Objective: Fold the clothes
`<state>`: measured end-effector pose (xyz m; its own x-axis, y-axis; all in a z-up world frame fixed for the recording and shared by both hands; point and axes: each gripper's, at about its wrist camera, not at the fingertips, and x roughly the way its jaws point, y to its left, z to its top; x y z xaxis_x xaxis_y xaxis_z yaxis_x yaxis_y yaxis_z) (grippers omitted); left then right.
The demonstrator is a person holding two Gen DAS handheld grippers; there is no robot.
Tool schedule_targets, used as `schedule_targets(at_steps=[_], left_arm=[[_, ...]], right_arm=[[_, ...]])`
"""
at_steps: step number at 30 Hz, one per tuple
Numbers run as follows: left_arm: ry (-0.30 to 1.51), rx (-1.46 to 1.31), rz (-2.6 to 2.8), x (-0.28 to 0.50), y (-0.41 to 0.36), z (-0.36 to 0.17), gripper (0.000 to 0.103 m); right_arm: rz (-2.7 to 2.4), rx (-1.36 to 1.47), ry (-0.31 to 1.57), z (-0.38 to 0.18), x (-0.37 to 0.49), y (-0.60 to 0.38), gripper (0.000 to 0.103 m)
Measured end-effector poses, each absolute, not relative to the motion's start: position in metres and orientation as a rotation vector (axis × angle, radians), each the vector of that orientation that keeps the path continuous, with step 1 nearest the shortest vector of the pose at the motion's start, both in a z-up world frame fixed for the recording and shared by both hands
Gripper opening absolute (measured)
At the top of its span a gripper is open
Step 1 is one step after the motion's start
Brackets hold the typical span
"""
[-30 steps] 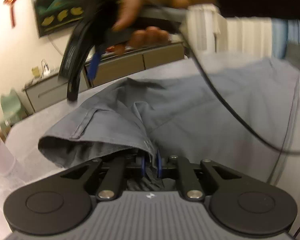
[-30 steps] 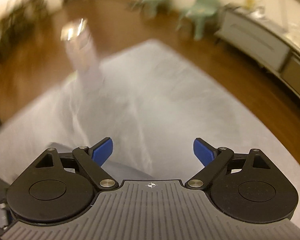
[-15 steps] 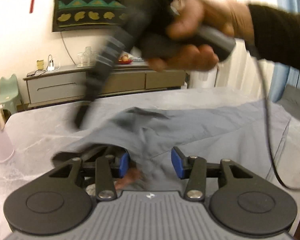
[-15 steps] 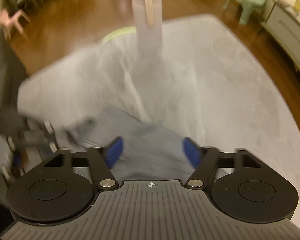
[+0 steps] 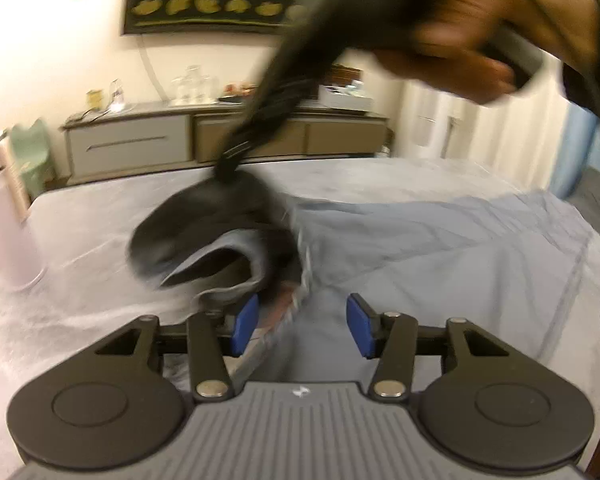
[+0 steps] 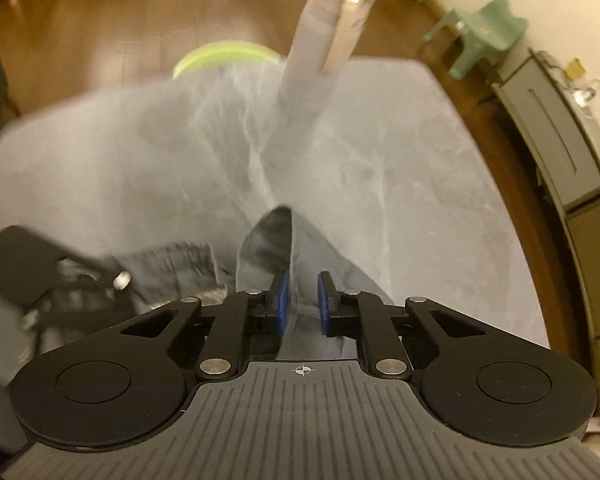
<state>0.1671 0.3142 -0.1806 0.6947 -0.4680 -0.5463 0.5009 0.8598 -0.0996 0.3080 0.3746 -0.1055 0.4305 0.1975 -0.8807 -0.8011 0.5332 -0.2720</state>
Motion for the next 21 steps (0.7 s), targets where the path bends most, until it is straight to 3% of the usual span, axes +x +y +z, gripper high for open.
schedule_targets(at_steps=[6, 14, 15, 17, 18, 19, 21], left_arm=[[0.645, -0.100, -0.448, 0.181, 0.370, -0.179, 0.052], [0.673, -0.186, -0.411, 0.199, 0.385, -0.177, 0.055], [0.651, -0.169, -0.427, 0.197, 0.375, -0.171, 0.055], [0.601, -0.145, -0.476, 0.192, 0.356, -0.161, 0.056], [0.576, -0.133, -0.507, 0.188, 0.347, -0.156, 0.057], [0.550, -0.109, -0.531, 0.184, 0.337, -0.151, 0.057], [0.523, -0.092, -0.568, 0.178, 0.325, -0.150, 0.057]], right_arm=[[0.610, -0.716, 0.777, -0.087, 0.272, 0.337, 0.000], [0.513, -0.642, 0.611, -0.089, 0.203, 0.296, 0.002], [0.526, -0.618, 0.626, -0.090, 0.207, 0.299, 0.008], [0.545, -0.577, 0.647, -0.089, 0.224, 0.311, 0.040], [0.552, -0.562, 0.652, -0.088, 0.235, 0.319, 0.070], [0.558, -0.547, 0.657, -0.087, 0.247, 0.328, 0.086], [0.560, -0.556, 0.679, -0.091, 0.270, 0.351, 0.088]])
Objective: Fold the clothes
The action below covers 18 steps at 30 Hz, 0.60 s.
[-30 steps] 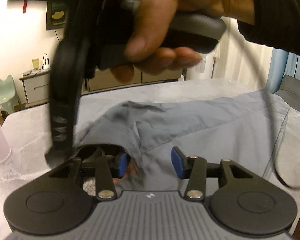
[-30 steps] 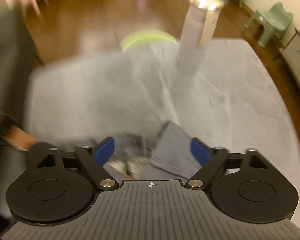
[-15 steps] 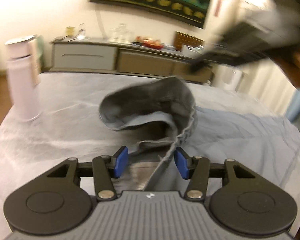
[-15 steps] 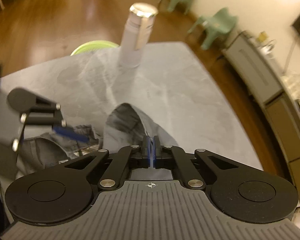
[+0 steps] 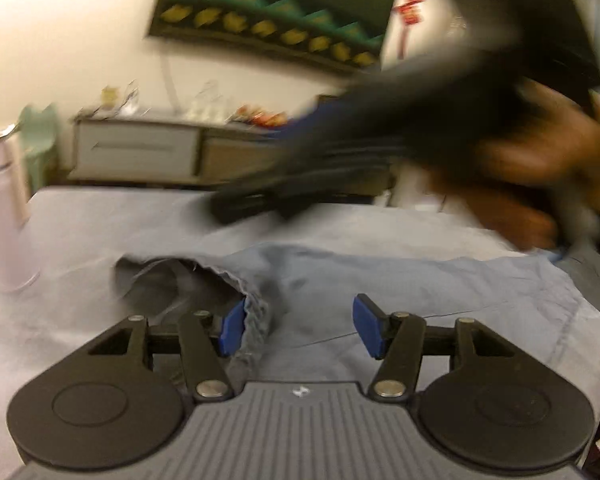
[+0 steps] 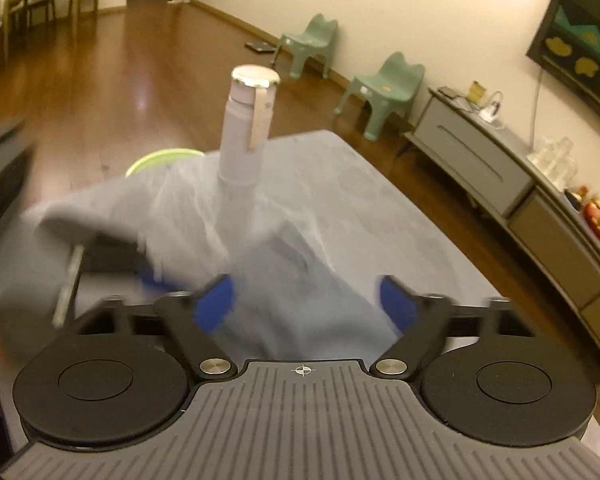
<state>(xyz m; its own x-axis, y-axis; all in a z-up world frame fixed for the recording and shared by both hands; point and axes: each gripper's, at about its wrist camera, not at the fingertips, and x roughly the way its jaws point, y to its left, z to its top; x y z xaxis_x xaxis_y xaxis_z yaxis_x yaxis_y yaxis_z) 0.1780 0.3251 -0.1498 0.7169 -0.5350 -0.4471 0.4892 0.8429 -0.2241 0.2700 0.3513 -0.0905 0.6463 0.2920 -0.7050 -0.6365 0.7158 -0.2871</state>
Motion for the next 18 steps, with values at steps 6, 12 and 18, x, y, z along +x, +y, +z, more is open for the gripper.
schedule_targets(at_steps=[6, 12, 18], left_arm=[[0.544, -0.036, -0.641, 0.172, 0.302, -0.160, 0.058], [0.554, -0.049, -0.662, 0.172, 0.314, -0.161, 0.059], [0.552, -0.001, -0.693, 0.160, 0.294, -0.161, 0.060]], right_arm=[[0.518, -0.744, 0.893, -0.136, 0.333, 0.417, 0.055], [0.500, -0.730, 0.928, -0.139, 0.338, 0.393, 0.012], [0.535, -0.641, 0.924, -0.126, 0.316, 0.371, 0.050]])
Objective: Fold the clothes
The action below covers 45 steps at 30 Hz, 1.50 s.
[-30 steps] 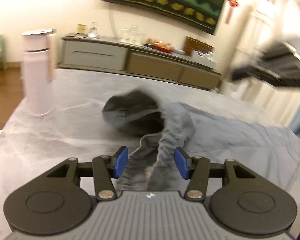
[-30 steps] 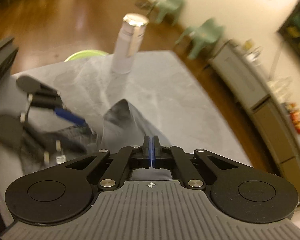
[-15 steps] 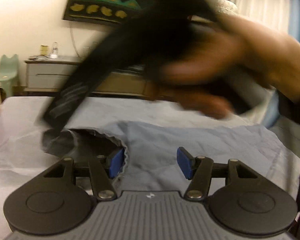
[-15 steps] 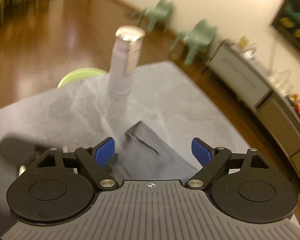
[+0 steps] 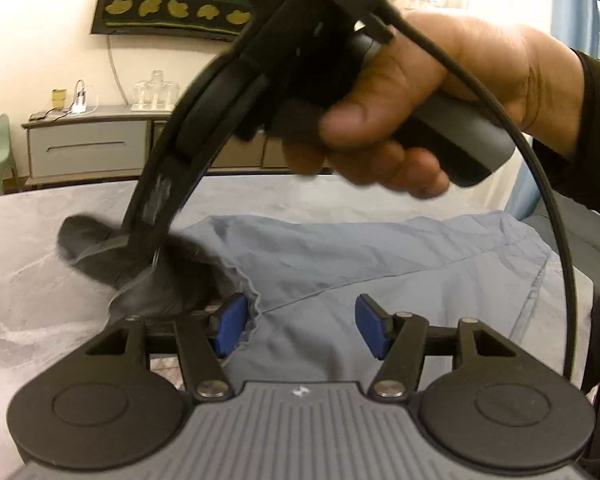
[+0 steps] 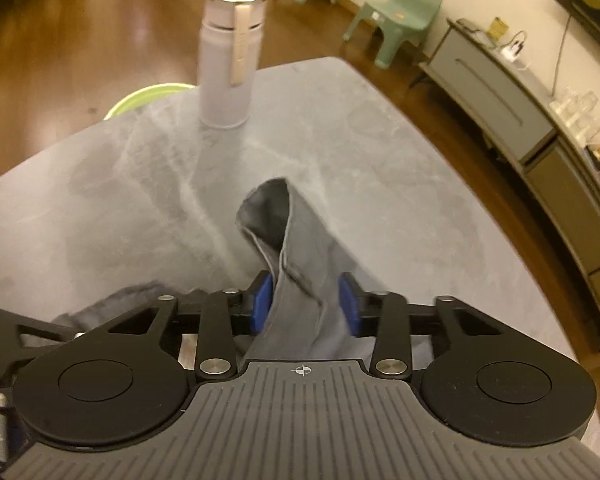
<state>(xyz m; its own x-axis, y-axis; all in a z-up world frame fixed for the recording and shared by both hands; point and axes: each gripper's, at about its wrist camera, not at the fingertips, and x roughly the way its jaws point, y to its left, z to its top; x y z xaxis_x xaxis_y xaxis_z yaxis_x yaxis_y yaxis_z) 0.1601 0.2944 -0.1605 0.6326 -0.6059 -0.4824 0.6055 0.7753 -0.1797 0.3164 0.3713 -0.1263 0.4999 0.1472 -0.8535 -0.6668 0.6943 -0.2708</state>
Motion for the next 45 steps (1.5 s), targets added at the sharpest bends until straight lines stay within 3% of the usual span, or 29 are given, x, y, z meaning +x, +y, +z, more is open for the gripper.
schedule_targets(at_steps=[3, 7, 12, 14, 17, 18, 19, 20, 26, 35, 37, 39, 41, 42, 45], left_arm=[[0.558, 0.016, -0.690, 0.160, 0.288, -0.164, 0.061], [0.566, 0.001, -0.674, 0.161, 0.291, -0.166, 0.062], [0.559, 0.012, -0.707, 0.156, 0.284, -0.166, 0.063], [0.558, 0.028, -0.722, 0.154, 0.279, -0.167, 0.063], [0.556, 0.055, -0.737, 0.149, 0.270, -0.169, 0.066], [0.556, 0.065, -0.731, 0.149, 0.270, -0.169, 0.066], [0.555, 0.076, -0.712, 0.149, 0.271, -0.169, 0.066], [0.556, 0.078, -0.698, 0.149, 0.277, -0.167, 0.066], [0.439, -0.213, -0.492, 0.153, 0.381, -0.146, 0.069], [0.600, -0.135, -0.538, 0.197, 0.332, -0.166, 0.070], [0.658, -0.158, -0.522, 0.214, 0.330, -0.169, 0.075], [0.709, -0.166, -0.497, 0.230, 0.331, -0.174, 0.068], [0.728, -0.114, -0.429, 0.248, 0.330, -0.171, 0.010], [0.717, -0.081, -0.399, 0.254, 0.331, -0.169, 0.003], [0.609, 0.106, -0.309, 0.261, 0.320, -0.149, 0.003]], right_arm=[[0.563, -0.678, 0.951, -0.130, 0.304, 0.369, 0.051], [0.584, -0.608, 0.929, -0.120, 0.292, 0.353, 0.067], [0.591, -0.615, 0.930, -0.120, 0.276, 0.339, 0.065], [0.531, -0.653, 0.915, -0.124, 0.279, 0.339, 0.057], [0.436, -0.697, 0.886, -0.132, 0.292, 0.344, 0.053], [0.419, -0.699, 0.881, -0.135, 0.298, 0.346, 0.043], [0.413, -0.686, 0.875, -0.136, 0.300, 0.345, 0.013], [0.414, -0.663, 0.869, -0.136, 0.301, 0.342, 0.000], [0.402, -0.497, 0.756, -0.107, 0.280, 0.301, 0.000], [0.395, -0.323, 0.609, -0.085, 0.233, 0.266, 0.000], [0.401, -0.317, 0.579, -0.081, 0.225, 0.264, 0.000], [0.408, -0.311, 0.550, -0.076, 0.216, 0.261, 0.000], [0.423, -0.294, 0.527, -0.069, 0.205, 0.256, 0.000], [0.434, -0.281, 0.521, -0.067, 0.198, 0.253, 0.000], [0.456, -0.257, 0.492, -0.062, 0.177, 0.246, 0.000]])
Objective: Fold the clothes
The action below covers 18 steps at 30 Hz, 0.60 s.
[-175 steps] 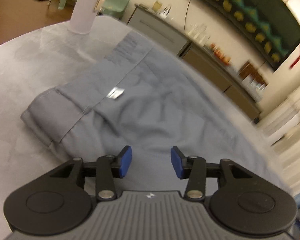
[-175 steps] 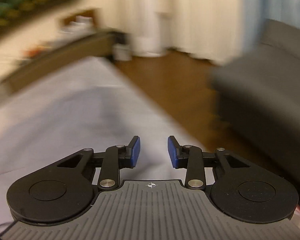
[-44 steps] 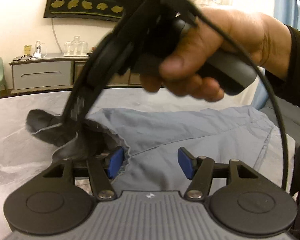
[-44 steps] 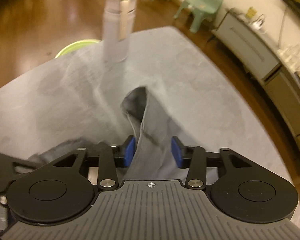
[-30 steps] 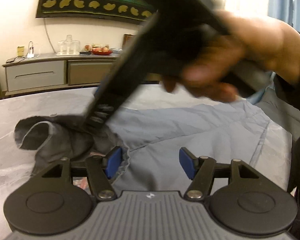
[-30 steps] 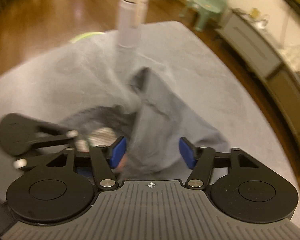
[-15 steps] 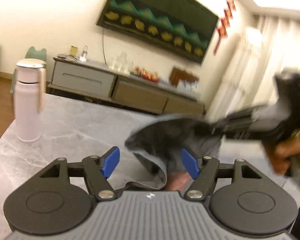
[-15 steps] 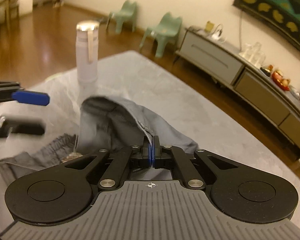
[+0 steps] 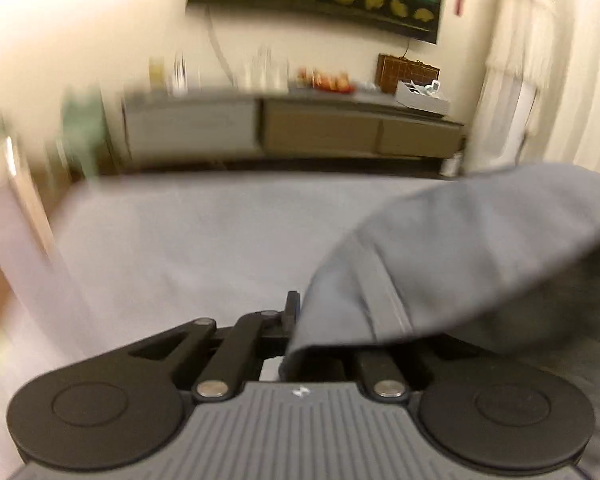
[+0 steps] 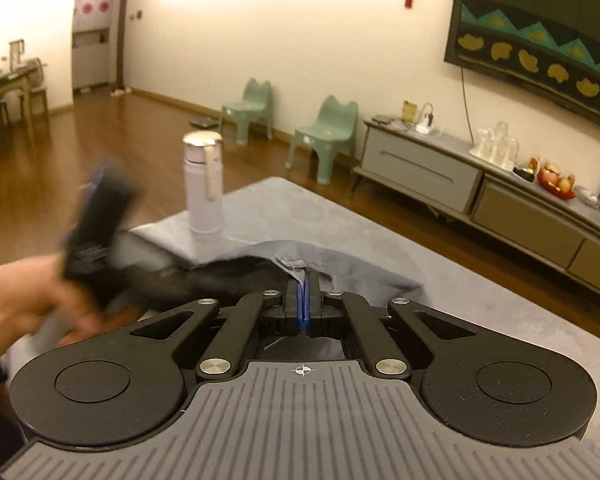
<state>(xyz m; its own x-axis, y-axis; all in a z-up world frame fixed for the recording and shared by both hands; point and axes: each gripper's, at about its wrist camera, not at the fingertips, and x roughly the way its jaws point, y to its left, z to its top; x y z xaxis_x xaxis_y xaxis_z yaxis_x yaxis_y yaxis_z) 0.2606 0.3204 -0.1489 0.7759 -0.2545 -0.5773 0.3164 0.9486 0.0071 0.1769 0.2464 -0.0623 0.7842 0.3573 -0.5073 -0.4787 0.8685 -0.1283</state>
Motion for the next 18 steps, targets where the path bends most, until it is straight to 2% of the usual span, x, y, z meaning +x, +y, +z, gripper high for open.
schedule_targets(at_steps=[3, 4, 5, 6, 7, 8, 10, 12, 13, 15, 18], left_arm=[[0.346, 0.285, -0.241, 0.250, 0.299, -0.117, 0.004], [0.255, 0.328, -0.225, 0.247, 0.293, -0.108, 0.010], [0.230, 0.349, -0.223, 0.254, 0.291, -0.109, 0.025], [0.287, 0.363, -0.229, 0.270, 0.293, -0.118, 0.037], [0.348, 0.377, -0.236, 0.287, 0.296, -0.128, 0.055], [0.444, 0.396, -0.196, 0.303, 0.299, -0.142, 0.057], [0.599, 0.393, -0.122, 0.325, 0.311, -0.165, 0.050], [0.663, 0.314, -0.094, 0.325, 0.332, -0.174, 0.050], [0.671, 0.258, -0.099, 0.319, 0.344, -0.173, 0.051], [0.656, 0.154, -0.126, 0.303, 0.359, -0.165, 0.055], [0.657, 0.031, -0.185, 0.286, 0.369, -0.153, 0.057]], right_arm=[[0.486, -0.215, 0.482, -0.064, 0.160, 0.243, 0.000], [0.498, -0.197, 0.483, -0.066, 0.156, 0.245, 0.000], [0.511, -0.179, 0.483, -0.069, 0.152, 0.246, 0.000], [0.524, -0.165, 0.496, -0.076, 0.153, 0.250, 0.000], [0.538, -0.154, 0.514, -0.085, 0.157, 0.256, 0.000], [0.562, -0.145, 0.548, -0.098, 0.165, 0.263, 0.001], [0.617, -0.120, 0.639, -0.127, 0.185, 0.272, 0.030], [0.667, -0.077, 0.748, -0.154, 0.203, 0.268, 0.038], [0.691, -0.041, 0.765, -0.158, 0.206, 0.257, 0.037], [0.732, 0.033, 0.753, -0.152, 0.205, 0.224, 0.039], [0.646, -0.003, 0.706, -0.131, 0.208, 0.163, 0.051]])
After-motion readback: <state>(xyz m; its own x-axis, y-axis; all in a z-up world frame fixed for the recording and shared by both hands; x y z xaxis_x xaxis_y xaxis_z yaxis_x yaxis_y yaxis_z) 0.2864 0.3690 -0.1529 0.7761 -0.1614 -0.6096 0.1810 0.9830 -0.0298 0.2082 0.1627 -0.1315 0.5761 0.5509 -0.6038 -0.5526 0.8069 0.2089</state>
